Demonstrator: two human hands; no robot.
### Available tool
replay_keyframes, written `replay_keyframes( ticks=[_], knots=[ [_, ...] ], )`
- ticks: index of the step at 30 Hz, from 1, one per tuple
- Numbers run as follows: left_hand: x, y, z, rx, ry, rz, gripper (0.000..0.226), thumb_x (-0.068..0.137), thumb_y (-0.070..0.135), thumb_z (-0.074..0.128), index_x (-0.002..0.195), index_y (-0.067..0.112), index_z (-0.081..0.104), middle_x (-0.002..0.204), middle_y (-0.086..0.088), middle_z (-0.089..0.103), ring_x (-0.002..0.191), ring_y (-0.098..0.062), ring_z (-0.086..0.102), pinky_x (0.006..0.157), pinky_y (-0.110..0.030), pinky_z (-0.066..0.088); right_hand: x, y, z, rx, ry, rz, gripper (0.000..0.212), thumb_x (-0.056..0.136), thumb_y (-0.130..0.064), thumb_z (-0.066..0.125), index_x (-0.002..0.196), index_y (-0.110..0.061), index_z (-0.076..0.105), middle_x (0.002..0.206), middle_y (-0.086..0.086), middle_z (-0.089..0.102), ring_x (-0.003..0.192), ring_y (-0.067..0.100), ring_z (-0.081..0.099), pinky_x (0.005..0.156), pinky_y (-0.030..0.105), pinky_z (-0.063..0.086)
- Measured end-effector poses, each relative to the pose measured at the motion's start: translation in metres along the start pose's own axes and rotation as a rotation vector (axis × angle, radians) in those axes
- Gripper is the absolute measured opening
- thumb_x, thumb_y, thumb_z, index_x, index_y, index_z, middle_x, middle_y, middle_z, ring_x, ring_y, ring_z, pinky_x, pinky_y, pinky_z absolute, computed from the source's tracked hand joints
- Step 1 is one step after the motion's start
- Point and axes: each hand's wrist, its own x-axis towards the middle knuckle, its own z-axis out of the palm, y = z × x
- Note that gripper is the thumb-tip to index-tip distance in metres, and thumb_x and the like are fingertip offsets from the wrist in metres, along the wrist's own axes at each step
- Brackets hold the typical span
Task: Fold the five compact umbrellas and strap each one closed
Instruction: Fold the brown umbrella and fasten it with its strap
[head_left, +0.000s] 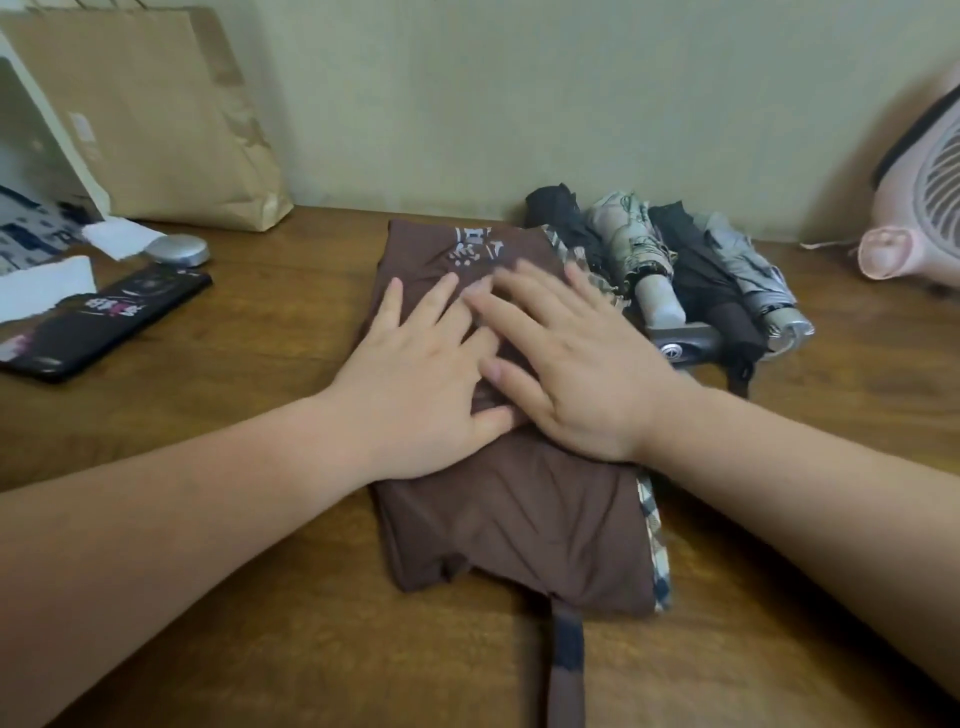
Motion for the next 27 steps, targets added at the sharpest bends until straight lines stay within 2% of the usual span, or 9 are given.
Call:
replay_keyframes(
  ticks=[5, 7, 9, 11, 16, 19, 21, 24, 27],
  knots=[
    [-0.055, -0.003, -0.019, -0.332, -0.002, -0.031, 0.077, 0.094, 0.069, 0.041, 0.160, 0.036, 0.016, 0.167, 0.022, 0.000, 0.147, 0.013, -0.016, 0.128, -0.038, -0.002, -0.011, 0.012, 0.011, -0.091, -0.108, 0.087, 0.075, 0.100, -0.063, 0.018, 0.162, -0.021, 0.021, 0.166, 0.012, 0.028, 0.156, 0.028, 0.019, 0.126, 0.052, 0.012],
    [-0.095, -0.002, -0.032, -0.582, 0.088, -0.287, 0.042, 0.093, 0.051, 0.059, 0.133, 0.048, 0.047, 0.143, 0.037, 0.037, 0.126, 0.029, 0.024, 0.115, -0.029, 0.032, -0.012, 0.010, 0.007, -0.065, -0.086, 0.115, 0.076, 0.099, -0.065, 0.019, 0.162, -0.023, 0.022, 0.167, 0.012, 0.024, 0.156, 0.028, 0.016, 0.126, 0.054, 0.010],
    [-0.126, -0.001, -0.041, -0.872, 0.146, -0.582, 0.020, 0.087, 0.041, 0.071, 0.104, 0.039, 0.061, 0.098, 0.023, 0.067, 0.088, 0.007, 0.061, 0.079, -0.031, 0.052, -0.016, 0.004, 0.000, -0.024, -0.032, 0.125, 0.073, 0.097, -0.064, 0.028, 0.160, -0.025, 0.028, 0.167, 0.010, 0.024, 0.156, 0.028, 0.015, 0.126, 0.055, 0.010],
    [-0.139, 0.003, -0.041, -1.094, 0.068, -0.704, 0.026, 0.083, 0.030, 0.079, 0.102, 0.028, 0.061, 0.083, 0.013, 0.073, 0.071, -0.011, 0.070, 0.069, -0.039, 0.057, -0.021, -0.003, -0.013, 0.012, 0.033, 0.137, 0.070, 0.092, -0.058, 0.044, 0.155, -0.028, 0.037, 0.165, 0.008, 0.027, 0.154, 0.029, 0.020, 0.124, 0.053, 0.016],
    [-0.134, 0.030, -0.039, -1.441, -0.049, -0.710, 0.041, 0.083, 0.013, 0.080, 0.111, 0.021, 0.052, 0.084, 0.003, 0.077, 0.062, -0.033, 0.071, 0.046, -0.034, 0.052, -0.035, -0.017, -0.051, 0.088, 0.074, 0.226, 0.063, 0.083, -0.045, 0.068, 0.142, -0.032, 0.050, 0.140, 0.004, 0.048, 0.127, 0.033, 0.045, 0.101, 0.049, 0.039],
    [-0.131, 0.042, -0.036, -1.494, 0.061, -0.745, 0.039, 0.083, 0.007, 0.080, 0.111, 0.023, 0.057, 0.088, 0.003, 0.074, 0.060, -0.030, 0.072, 0.040, -0.032, 0.050, -0.066, -0.020, -0.073, 0.315, 0.058, 0.385, 0.046, 0.082, -0.044, 0.069, 0.125, -0.034, 0.058, 0.097, -0.010, 0.060, 0.084, 0.014, 0.059, 0.077, 0.036, 0.051],
    [-0.131, 0.044, -0.036, -1.498, 0.164, -0.761, 0.037, 0.084, 0.004, 0.078, 0.110, 0.022, 0.059, 0.092, 0.001, 0.073, 0.058, -0.027, 0.070, 0.040, -0.031, 0.049, -0.094, -0.025, -0.077, 0.565, -0.020, 0.571, 0.039, 0.079, -0.038, 0.077, 0.114, -0.035, 0.061, 0.076, -0.007, 0.066, 0.062, 0.008, 0.059, 0.062, 0.031, 0.049],
    [-0.132, 0.046, -0.036, -1.535, 0.218, -0.736, 0.040, 0.083, 0.003, 0.078, 0.112, 0.023, 0.060, 0.094, -0.001, 0.074, 0.058, -0.028, 0.069, 0.041, -0.031, 0.048, -0.126, -0.037, -0.077, 0.943, -0.077, 0.709, 0.047, 0.078, -0.021, 0.084, 0.115, -0.039, 0.061, 0.077, 0.003, 0.073, 0.056, 0.019, 0.063, 0.058, 0.036, 0.052],
    [-0.130, 0.049, -0.040, -1.622, 0.128, -0.686, 0.050, 0.075, 0.011, 0.079, 0.118, 0.028, 0.059, 0.104, -0.007, 0.071, 0.059, -0.030, 0.070, 0.039, -0.030, 0.048, -0.139, -0.047, -0.081, 1.116, 0.039, 0.770, 0.059, 0.078, -0.006, 0.082, 0.120, -0.040, 0.059, 0.078, 0.010, 0.074, 0.050, 0.023, 0.062, 0.045, 0.025, 0.047]
  ],
)
